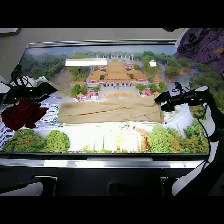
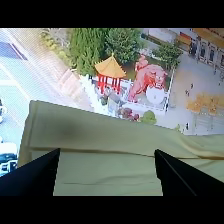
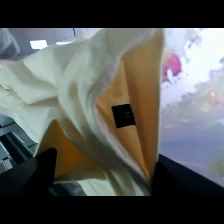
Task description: Fold the clothes and pants, and hang the long-sleeved shirts on hangers.
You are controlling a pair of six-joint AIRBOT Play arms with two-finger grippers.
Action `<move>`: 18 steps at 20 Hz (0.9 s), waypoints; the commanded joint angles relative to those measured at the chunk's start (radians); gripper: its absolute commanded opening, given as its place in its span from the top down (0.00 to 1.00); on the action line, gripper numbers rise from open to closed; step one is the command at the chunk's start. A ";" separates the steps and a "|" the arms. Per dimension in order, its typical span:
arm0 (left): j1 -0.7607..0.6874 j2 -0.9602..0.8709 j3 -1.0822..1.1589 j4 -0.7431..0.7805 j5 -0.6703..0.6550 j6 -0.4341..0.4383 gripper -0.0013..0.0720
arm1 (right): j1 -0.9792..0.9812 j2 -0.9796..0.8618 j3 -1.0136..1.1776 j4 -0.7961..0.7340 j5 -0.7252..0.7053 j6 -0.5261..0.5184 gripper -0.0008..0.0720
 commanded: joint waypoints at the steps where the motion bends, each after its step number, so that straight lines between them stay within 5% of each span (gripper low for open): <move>1: 0.001 -0.001 0.001 0.000 0.000 0.000 0.05 | 0.056 -0.006 -0.001 -0.061 -0.021 -0.001 0.23; 4: -0.001 -0.001 0.001 -0.001 0.000 -0.008 0.08 | 0.062 -0.003 -0.001 -0.064 -0.027 0.008 0.82; 5: -0.005 -0.002 0.001 -0.001 0.000 -0.029 0.24 | 0.062 0.003 -0.001 -0.066 -0.016 0.016 0.94; 7: -0.032 -0.003 0.001 -0.005 -0.004 -0.041 0.97 | 0.062 0.038 -0.001 -0.078 -0.013 0.061 0.95; 12: -0.249 -0.051 0.001 -0.005 0.025 -0.166 0.96 | 0.062 0.250 0.000 -0.155 -0.010 0.225 0.95; 18: -0.651 -0.276 0.077 -0.163 0.285 -0.283 0.96 | 0.062 0.513 0.000 -0.247 0.085 0.400 0.95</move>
